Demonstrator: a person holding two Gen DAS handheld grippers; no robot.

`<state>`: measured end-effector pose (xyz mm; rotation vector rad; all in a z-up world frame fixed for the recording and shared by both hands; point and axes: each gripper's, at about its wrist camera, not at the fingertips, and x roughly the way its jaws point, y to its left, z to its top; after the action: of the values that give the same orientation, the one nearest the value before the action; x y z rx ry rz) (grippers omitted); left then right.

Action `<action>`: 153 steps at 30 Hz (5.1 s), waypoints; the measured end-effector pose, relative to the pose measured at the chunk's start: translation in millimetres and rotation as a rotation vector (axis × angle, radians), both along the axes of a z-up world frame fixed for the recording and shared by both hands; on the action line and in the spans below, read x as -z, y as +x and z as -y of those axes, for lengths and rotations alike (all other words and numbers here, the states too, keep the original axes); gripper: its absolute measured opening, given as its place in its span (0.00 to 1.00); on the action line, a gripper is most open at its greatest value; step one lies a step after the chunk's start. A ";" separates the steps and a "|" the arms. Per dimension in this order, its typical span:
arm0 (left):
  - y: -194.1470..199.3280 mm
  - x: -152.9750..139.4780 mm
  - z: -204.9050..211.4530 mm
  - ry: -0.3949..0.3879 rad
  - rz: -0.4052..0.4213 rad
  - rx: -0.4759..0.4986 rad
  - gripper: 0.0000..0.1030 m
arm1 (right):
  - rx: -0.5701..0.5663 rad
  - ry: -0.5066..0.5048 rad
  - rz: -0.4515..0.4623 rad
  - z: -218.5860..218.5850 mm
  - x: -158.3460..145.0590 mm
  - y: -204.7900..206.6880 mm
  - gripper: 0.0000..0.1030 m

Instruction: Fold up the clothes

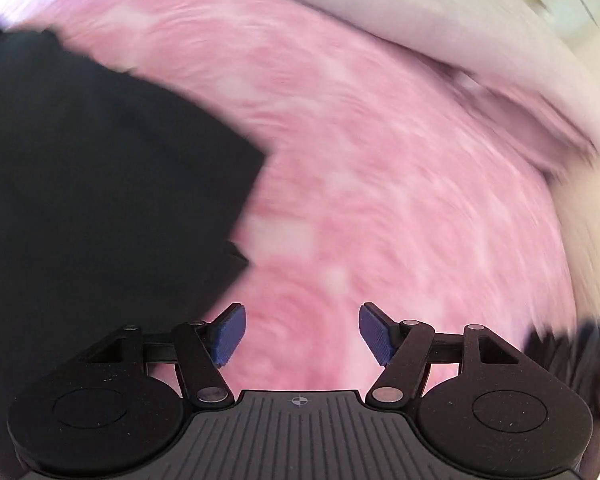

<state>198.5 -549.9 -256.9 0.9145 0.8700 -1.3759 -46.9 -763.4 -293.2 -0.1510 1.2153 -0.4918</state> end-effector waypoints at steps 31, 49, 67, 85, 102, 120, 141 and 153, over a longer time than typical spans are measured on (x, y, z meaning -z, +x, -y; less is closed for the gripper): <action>-56.9 28.8 -146.5 -0.100 0.271 0.264 0.44 | 0.059 0.258 -0.007 -230.1 3.1 -10.9 0.65; -163.5 124.4 -170.8 -0.066 0.740 0.788 0.21 | -0.710 -0.504 -0.181 -270.3 81.6 -84.5 0.64; -276.7 32.7 -245.9 -0.063 0.509 0.798 0.06 | -0.613 -0.383 -0.228 -226.0 30.7 -194.9 0.05; -228.3 15.5 -293.3 -0.010 0.440 0.876 0.42 | -0.161 -0.265 -0.169 -366.9 -1.7 -252.0 0.59; -128.5 73.6 -263.9 -0.317 0.574 1.268 0.66 | -0.143 -0.078 -0.039 -593.1 22.5 -41.3 0.59; -143.6 124.0 -215.3 -0.588 0.724 1.564 0.70 | 0.032 -0.166 -0.057 -524.8 35.9 -32.0 0.20; -145.4 20.0 -165.2 -0.411 0.628 1.681 0.07 | 0.027 0.157 0.166 -483.7 -101.1 -60.3 0.12; -300.5 -27.8 -3.2 -0.326 0.630 1.700 0.09 | 0.335 0.394 0.437 -270.9 -132.3 -180.1 0.12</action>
<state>-102.1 -546.7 -229.0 1.7651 -0.9201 -2.2137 -227.0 -492.5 -161.0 0.4817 0.8850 -0.5308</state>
